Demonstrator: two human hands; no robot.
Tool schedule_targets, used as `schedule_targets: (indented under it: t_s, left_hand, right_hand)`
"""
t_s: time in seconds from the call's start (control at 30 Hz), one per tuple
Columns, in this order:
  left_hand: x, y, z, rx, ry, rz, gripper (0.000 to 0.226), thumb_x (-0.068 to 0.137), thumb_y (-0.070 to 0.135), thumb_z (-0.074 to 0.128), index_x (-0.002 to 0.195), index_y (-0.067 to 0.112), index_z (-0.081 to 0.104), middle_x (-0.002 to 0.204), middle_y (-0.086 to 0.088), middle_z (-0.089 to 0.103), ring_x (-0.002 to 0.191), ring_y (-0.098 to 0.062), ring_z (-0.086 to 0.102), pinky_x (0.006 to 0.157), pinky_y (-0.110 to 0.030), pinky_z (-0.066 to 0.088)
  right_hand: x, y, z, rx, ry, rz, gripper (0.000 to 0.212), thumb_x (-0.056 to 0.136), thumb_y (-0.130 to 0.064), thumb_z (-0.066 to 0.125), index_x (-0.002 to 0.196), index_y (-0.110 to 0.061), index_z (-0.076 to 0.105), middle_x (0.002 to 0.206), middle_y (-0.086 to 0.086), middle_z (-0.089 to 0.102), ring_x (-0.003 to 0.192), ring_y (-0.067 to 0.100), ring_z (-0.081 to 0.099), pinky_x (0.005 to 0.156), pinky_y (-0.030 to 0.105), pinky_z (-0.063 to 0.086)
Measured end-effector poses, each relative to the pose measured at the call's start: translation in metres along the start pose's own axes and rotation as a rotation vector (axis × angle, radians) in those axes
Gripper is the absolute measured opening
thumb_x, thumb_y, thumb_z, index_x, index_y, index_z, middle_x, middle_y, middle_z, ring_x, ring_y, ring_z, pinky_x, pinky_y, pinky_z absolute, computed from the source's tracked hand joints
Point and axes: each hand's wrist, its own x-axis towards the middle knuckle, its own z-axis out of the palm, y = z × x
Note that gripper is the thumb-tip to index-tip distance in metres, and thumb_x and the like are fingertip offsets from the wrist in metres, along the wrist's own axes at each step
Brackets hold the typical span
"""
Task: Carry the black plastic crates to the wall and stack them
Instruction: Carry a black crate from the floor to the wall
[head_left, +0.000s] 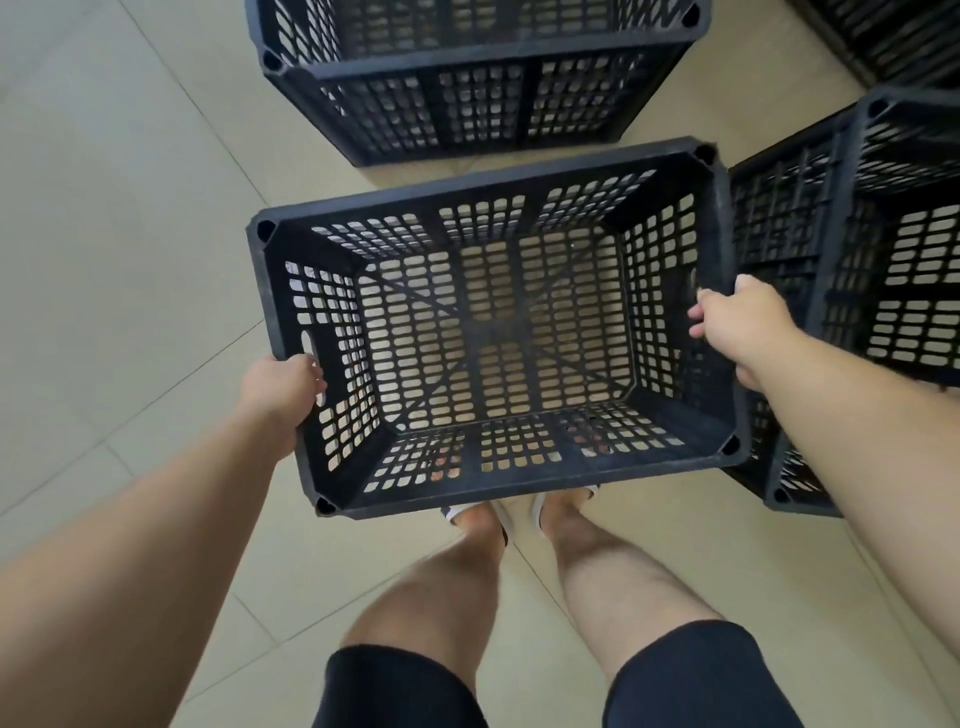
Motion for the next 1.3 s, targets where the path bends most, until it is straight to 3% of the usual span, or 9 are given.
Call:
schedule_targets:
  t_s: [0.07, 0.27, 0.4, 0.63, 0.8, 1.0, 1.1, 1.2, 1.3]
  left_hand:
    - [-0.023, 0.001, -0.022, 0.037, -0.008, 0.008, 0.017, 0.098, 0.016, 0.045, 0.104, 0.012, 0.06, 0.091, -0.007, 0.062, 0.072, -0.019, 0.056, 0.072, -0.034, 0.05]
    - [-0.11, 0.002, -0.092, 0.036, -0.006, 0.012, 0.017, 0.099, 0.015, 0.044, 0.096, 0.009, 0.059, 0.083, -0.008, 0.061, 0.069, -0.023, 0.054, 0.063, -0.032, 0.045]
    - [-0.173, -0.001, -0.138, -0.041, 0.025, 0.006, 0.017, 0.098, 0.015, 0.047, 0.085, 0.013, 0.056, 0.078, -0.006, 0.061, 0.069, -0.024, 0.055, 0.063, -0.031, 0.043]
    - [-0.272, -0.011, -0.218, -0.107, 0.072, 0.013, 0.016, 0.095, 0.02, 0.048, 0.093, 0.012, 0.061, 0.085, -0.009, 0.067, 0.076, -0.028, 0.062, 0.075, -0.039, 0.05]
    - [-0.331, -0.024, -0.261, -0.222, 0.093, 0.041, 0.017, 0.093, 0.024, 0.048, 0.094, 0.014, 0.062, 0.083, -0.004, 0.07, 0.087, -0.027, 0.071, 0.087, -0.045, 0.056]
    - [-0.399, -0.048, -0.286, -0.348, 0.203, 0.016, 0.015, 0.099, 0.021, 0.047, 0.091, 0.014, 0.059, 0.086, -0.007, 0.067, 0.077, -0.023, 0.063, 0.079, -0.039, 0.052]
    - [-0.43, -0.074, -0.3, -0.433, 0.257, -0.03, 0.014, 0.099, 0.02, 0.047, 0.092, 0.013, 0.057, 0.089, -0.009, 0.067, 0.075, -0.021, 0.063, 0.076, -0.038, 0.053]
    - [-0.458, -0.105, -0.315, -0.513, 0.308, -0.09, 0.015, 0.093, 0.024, 0.049, 0.092, 0.013, 0.059, 0.089, -0.011, 0.07, 0.076, -0.026, 0.064, 0.083, -0.048, 0.057]
    - [-0.488, -0.134, -0.331, -0.566, 0.369, -0.134, 0.018, 0.097, 0.022, 0.05, 0.09, 0.01, 0.061, 0.08, -0.009, 0.068, 0.071, -0.025, 0.062, 0.074, -0.042, 0.054]
  right_hand:
    - [-0.022, 0.0, -0.013, -0.024, 0.0, -0.012, 0.051, 0.106, -0.022, 0.043, 0.154, -0.01, 0.034, 0.114, 0.003, 0.063, 0.084, 0.015, 0.062, 0.084, 0.032, 0.041]
    - [-0.113, -0.013, -0.067, -0.085, 0.029, -0.014, 0.051, 0.107, -0.024, 0.043, 0.154, -0.009, 0.033, 0.116, 0.005, 0.064, 0.087, 0.018, 0.062, 0.079, 0.03, 0.045]
    - [-0.17, -0.019, -0.103, -0.116, 0.108, -0.021, 0.053, 0.102, -0.03, 0.046, 0.152, -0.015, 0.036, 0.124, 0.005, 0.067, 0.113, 0.031, 0.064, 0.101, 0.046, 0.049]
    - [-0.27, -0.052, -0.161, -0.206, 0.136, -0.136, 0.041, 0.099, -0.033, 0.047, 0.131, -0.009, 0.054, 0.122, 0.01, 0.066, 0.106, 0.035, 0.065, 0.088, 0.045, 0.054]
    - [-0.305, -0.082, -0.194, -0.262, 0.116, -0.267, 0.05, 0.08, -0.043, 0.045, 0.117, -0.013, 0.06, 0.117, 0.012, 0.069, 0.102, 0.038, 0.067, 0.092, 0.052, 0.055]
    - [-0.347, -0.124, -0.216, -0.372, 0.063, -0.453, 0.042, 0.082, -0.038, 0.044, 0.109, -0.009, 0.06, 0.112, 0.018, 0.069, 0.097, 0.041, 0.067, 0.089, 0.055, 0.055]
    - [-0.392, -0.153, -0.221, -0.488, 0.031, -0.574, 0.034, 0.09, -0.032, 0.05, 0.106, -0.005, 0.063, 0.107, 0.019, 0.069, 0.097, 0.043, 0.064, 0.085, 0.046, 0.053]
    - [-0.43, -0.178, -0.217, -0.581, -0.001, -0.722, 0.029, 0.095, -0.023, 0.05, 0.108, -0.001, 0.064, 0.109, 0.023, 0.069, 0.101, 0.043, 0.062, 0.082, 0.041, 0.047]
    - [-0.473, -0.198, -0.206, -0.658, -0.036, -0.837, 0.031, 0.094, -0.021, 0.048, 0.113, 0.001, 0.061, 0.115, 0.026, 0.066, 0.105, 0.043, 0.061, 0.082, 0.041, 0.046]
